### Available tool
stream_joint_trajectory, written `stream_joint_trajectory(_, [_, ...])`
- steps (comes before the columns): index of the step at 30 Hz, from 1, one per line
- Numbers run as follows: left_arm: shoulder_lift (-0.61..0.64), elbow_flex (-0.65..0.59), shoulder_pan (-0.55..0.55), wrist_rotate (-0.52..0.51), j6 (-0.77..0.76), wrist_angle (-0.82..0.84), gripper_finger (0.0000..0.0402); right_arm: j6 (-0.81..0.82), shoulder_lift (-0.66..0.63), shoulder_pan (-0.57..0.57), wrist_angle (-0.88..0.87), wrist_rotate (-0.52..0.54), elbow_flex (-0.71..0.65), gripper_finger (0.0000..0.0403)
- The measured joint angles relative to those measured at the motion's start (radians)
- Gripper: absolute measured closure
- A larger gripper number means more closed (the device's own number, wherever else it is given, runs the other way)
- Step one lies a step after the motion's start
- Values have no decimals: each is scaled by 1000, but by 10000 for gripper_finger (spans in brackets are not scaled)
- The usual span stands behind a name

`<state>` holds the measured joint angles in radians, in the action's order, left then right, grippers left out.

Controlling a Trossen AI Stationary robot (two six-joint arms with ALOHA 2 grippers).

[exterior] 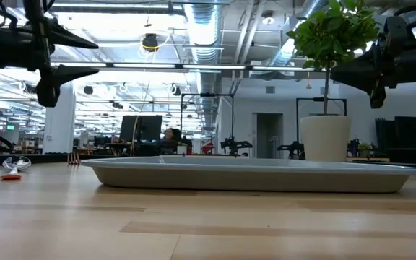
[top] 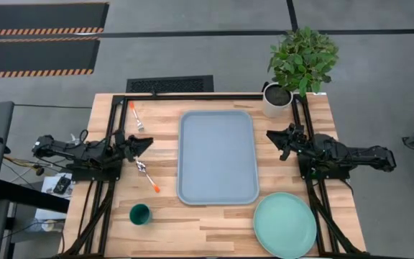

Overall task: Pick and place plate/cup/fork/spoon on tray
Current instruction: Put the green cup on the top right of the gray serving tray

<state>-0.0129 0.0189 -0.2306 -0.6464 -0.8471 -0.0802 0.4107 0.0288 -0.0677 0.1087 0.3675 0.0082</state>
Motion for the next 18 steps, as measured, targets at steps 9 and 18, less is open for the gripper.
stream_joint_trajectory(9, [0,0,0,-185,-157,29,203,160,0,0,51,0,0,302])
stream_joint_trajectory(18, [0,0,0,-256,-190,20,203,364,0,2,61,-2,0,302])
